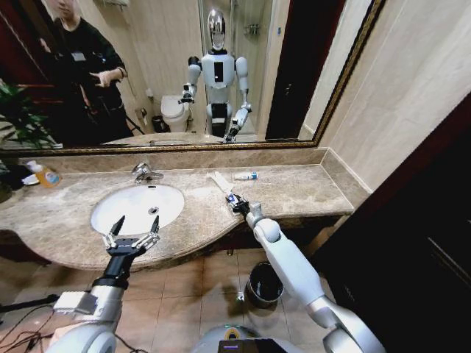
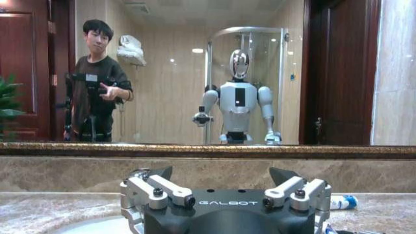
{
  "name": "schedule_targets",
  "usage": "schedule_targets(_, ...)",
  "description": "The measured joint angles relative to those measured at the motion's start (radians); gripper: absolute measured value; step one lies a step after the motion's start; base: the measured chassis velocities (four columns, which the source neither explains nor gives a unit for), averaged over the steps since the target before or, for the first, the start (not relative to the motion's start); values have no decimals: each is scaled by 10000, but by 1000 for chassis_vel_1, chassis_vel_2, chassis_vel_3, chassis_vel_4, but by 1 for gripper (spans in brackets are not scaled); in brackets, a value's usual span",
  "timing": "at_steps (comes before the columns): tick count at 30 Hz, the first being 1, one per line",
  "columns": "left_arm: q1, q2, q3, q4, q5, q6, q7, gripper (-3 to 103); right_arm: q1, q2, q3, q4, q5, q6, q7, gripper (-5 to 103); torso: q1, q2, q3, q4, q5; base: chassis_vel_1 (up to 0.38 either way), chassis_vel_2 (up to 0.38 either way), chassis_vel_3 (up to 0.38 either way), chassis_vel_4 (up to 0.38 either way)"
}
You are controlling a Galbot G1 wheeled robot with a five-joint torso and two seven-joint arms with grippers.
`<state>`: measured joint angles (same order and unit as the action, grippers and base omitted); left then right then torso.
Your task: Pick up the trash from the sink and place it in the trash bin.
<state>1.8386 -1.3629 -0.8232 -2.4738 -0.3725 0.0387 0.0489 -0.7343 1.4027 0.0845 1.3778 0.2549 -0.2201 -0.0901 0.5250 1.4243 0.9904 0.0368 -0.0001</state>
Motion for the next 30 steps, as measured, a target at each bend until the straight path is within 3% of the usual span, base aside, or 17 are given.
schedule_targets(7, 0, 0, 0, 0, 0, 0, 0, 100, -78, -96, -36, 451, 24, -139, 233, 15, 0, 0, 0, 1, 1, 0, 0, 0, 0)
schedule_targets(13, 0, 0, 0, 0, 1, 0, 0, 100, -651, -918, 107, 1964, 457, -383, 415, 3, 2, 0, 0, 1, 3, 0, 0, 0, 0)
schedule_targets(21, 0, 0, 1, 0, 0, 1, 5, 100, -2711, -2518, 986, 4775, 1022, -525, 398, 3, 0, 0, -1, -2, 2, 0, 0, 0, 0)
schedule_targets(30, 0, 0, 0, 0, 0, 0, 0, 100, -5649, -3006, 2285, 6336, 1138, 30, 271, 3, 0, 0, -1, 0, 5, 0, 0, 0, 0)
